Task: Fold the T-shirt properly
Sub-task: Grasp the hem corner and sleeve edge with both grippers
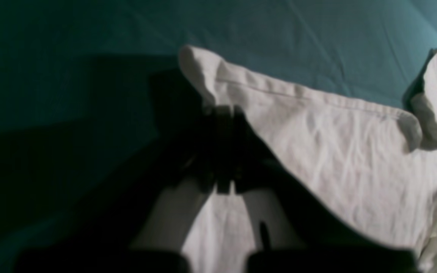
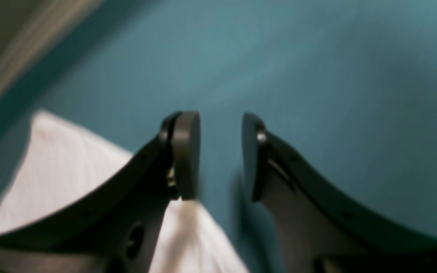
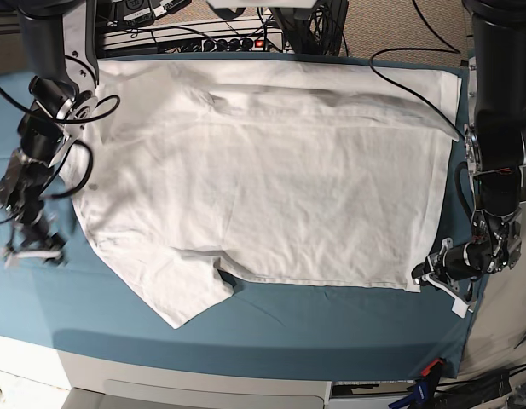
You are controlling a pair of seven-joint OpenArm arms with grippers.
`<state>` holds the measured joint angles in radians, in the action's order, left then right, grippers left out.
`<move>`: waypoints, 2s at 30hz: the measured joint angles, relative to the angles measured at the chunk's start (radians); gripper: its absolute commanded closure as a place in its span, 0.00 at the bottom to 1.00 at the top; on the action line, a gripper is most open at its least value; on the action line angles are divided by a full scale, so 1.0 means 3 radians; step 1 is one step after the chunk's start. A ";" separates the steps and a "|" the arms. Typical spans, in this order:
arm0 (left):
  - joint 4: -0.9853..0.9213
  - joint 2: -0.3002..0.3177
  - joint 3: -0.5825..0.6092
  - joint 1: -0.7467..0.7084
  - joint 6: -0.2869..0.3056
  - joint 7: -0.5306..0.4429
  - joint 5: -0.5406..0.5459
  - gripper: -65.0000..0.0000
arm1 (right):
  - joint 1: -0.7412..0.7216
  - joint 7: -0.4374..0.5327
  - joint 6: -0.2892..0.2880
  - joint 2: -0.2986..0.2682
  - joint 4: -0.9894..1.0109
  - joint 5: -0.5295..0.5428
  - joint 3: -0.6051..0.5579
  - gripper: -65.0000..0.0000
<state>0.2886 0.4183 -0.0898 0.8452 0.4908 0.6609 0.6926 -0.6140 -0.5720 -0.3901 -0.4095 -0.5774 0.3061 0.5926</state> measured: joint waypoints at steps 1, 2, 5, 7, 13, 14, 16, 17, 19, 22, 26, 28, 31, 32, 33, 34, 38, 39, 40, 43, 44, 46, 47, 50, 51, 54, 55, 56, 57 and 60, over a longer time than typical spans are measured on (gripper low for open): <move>0.0000 0.0000 0.0000 0.0000 0.0038 0.0001 -0.0001 1.00 | 0.0015 -0.0011 -0.0051 0.0019 0.0104 0.0051 0.0004 0.70; 0.0000 0.0000 0.0000 0.0000 0.0064 0.0001 0.0000 1.00 | 0.0020 0.0018 -0.0155 0.0038 0.0173 0.0085 0.0004 0.70; 0.0000 0.0001 0.0000 0.0000 0.0062 0.0008 -0.0001 1.00 | -0.0008 0.0003 -0.0239 0.0103 0.0182 0.0109 0.0004 0.70; 0.0000 0.0000 0.0000 0.0000 0.0062 0.0010 -0.0001 1.00 | -0.0043 0.0004 -0.0266 0.0141 0.0179 0.0107 -0.0032 0.70; 0.0000 0.0001 0.0000 0.0000 0.0064 0.0010 0.0000 1.00 | -0.0148 0.0005 -0.0272 0.0212 0.0179 -0.0009 -0.0558 0.70; 0.0000 0.0001 0.0000 0.0000 0.0064 0.0011 0.0000 1.00 | -0.0155 0.0010 -0.0270 0.0212 0.0179 -0.0027 -0.0661 0.70; 0.0000 0.0001 0.0000 0.0000 0.0064 0.0011 0.0000 1.00 | -0.0159 0.0028 -0.0253 0.0212 0.0179 -0.0134 -0.0823 0.70; 0.0000 0.0000 0.0000 0.0000 0.0064 0.0011 0.0000 1.00 | -0.0158 0.0047 -0.0196 0.0212 0.0179 -0.0189 -0.0885 0.70; 0.0000 0.0001 0.0000 0.0000 0.0064 0.0011 -0.0001 1.00 | -0.0160 0.0134 -0.0075 0.0212 0.0178 -0.0355 -0.0963 0.70; 0.0000 0.0001 0.0000 0.0000 0.0064 0.0011 0.0000 1.00 | -0.0161 0.0295 0.0247 0.0223 0.0173 -0.0565 -0.0974 0.70; 0.0000 0.0000 0.0000 0.0000 0.0064 0.0011 -0.0001 1.00 | -0.0161 0.0351 0.0398 0.0220 0.0173 -0.0568 -0.0955 0.70; 0.0000 0.0001 0.0000 0.0000 0.0064 0.0011 -0.0001 1.00 | -0.0160 0.0304 0.0429 0.0225 0.0173 -0.0326 -0.0858 0.70; 0.0000 0.0001 0.0000 0.0000 0.0062 0.0015 -0.0001 1.00 | -0.0149 0.0243 0.0263 0.0243 0.0174 -0.0088 -0.0547 0.70; 0.0000 0.0001 0.0000 0.0000 0.0064 0.0034 -0.0001 1.00 | -0.0140 0.0217 0.0184 0.0258 0.0173 -0.0024 -0.0415 0.70; 0.0000 0.0000 0.0000 0.0000 0.0064 0.0039 -0.0001 1.00 | -0.0137 0.0187 0.0164 0.0270 0.0173 0.0000 -0.0289 0.70; 0.0000 0.0001 0.0000 0.0000 0.0064 0.0038 -0.0001 1.00 | -0.0136 0.0156 0.0163 0.0276 0.0173 0.0004 -0.0181 0.70; 0.0000 0.0003 0.0000 0.0000 0.0064 0.0039 -0.0001 1.00 | -0.0112 0.0178 0.0137 0.0257 0.0173 -0.0201 0.0043 0.70; 0.0000 0.0001 0.0000 0.0000 0.0064 0.0039 0.0000 1.00 | -0.0081 0.0238 0.0139 0.0245 0.0173 -0.0289 0.0048 0.70; 0.0000 0.0001 0.0000 0.0000 0.0064 0.0039 0.0000 1.00 | -0.0041 0.0322 0.0104 0.0229 0.0173 -0.0305 0.0047 0.70; 0.0000 0.0004 0.0000 0.0000 0.0076 0.0039 0.0000 1.00 | 0.0048 0.0421 0.0100 0.0195 0.0154 -0.0309 0.0051 0.70; 0.0000 0.0005 0.0000 0.0000 0.0075 0.0041 -0.0001 1.00 | 0.0072 0.0446 0.0090 0.0195 0.0150 -0.0304 0.0051 0.70; 0.0000 0.0001 0.0000 0.0000 0.0076 0.0041 -0.0001 1.00 | 0.0118 0.0490 0.0085 0.0205 0.0135 -0.0239 0.0051 0.70; 0.0000 0.0001 0.0000 0.0000 0.0076 0.0041 0.0000 1.00 | 0.0146 0.0506 0.0061 0.0214 0.0128 -0.0203 0.0051 0.70; 0.0000 0.0003 0.0000 0.0000 0.0076 0.0041 0.0000 1.00 | 0.0201 0.0525 -0.0045 0.0240 0.0116 -0.0066 0.0055 0.70; 0.0000 0.0001 0.0000 0.0000 0.0075 0.0041 0.0000 1.00 | 0.0201 0.0525 -0.0051 0.0256 0.0116 -0.0057 0.0053 0.70; 0.0000 0.0003 0.0000 0.0000 0.0076 0.0042 0.0000 1.00 | 0.0200 0.0514 -0.0098 0.0280 0.0117 0.0034 -0.0056 0.70; 0.0000 0.0004 0.0000 0.0000 0.0076 0.0041 0.0000 1.00 | 0.0200 0.0516 -0.0097 0.0286 0.0116 0.0032 -0.0125 0.70; 0.0000 0.0004 0.0000 0.0000 0.0076 0.0042 0.0000 1.00 | 0.0200 0.0521 -0.0097 0.0285 0.0113 0.0032 -0.0206 0.70; 0.0000 0.0005 0.0000 0.0000 0.0076 0.0041 0.0000 1.00 | 0.0198 0.0526 -0.0097 0.0282 0.0113 0.0036 -0.0295 0.70; 0.0000 0.0001 0.0000 0.0000 0.0076 0.0038 0.0000 1.00 | 0.0183 0.0554 -0.0088 0.0276 0.0113 0.0042 -0.0589 0.70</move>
<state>0.2886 0.4187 -0.0898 0.8452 0.5137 0.6724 0.6926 -0.5591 -0.4057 -0.4164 -0.3267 -0.5434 0.3187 0.4160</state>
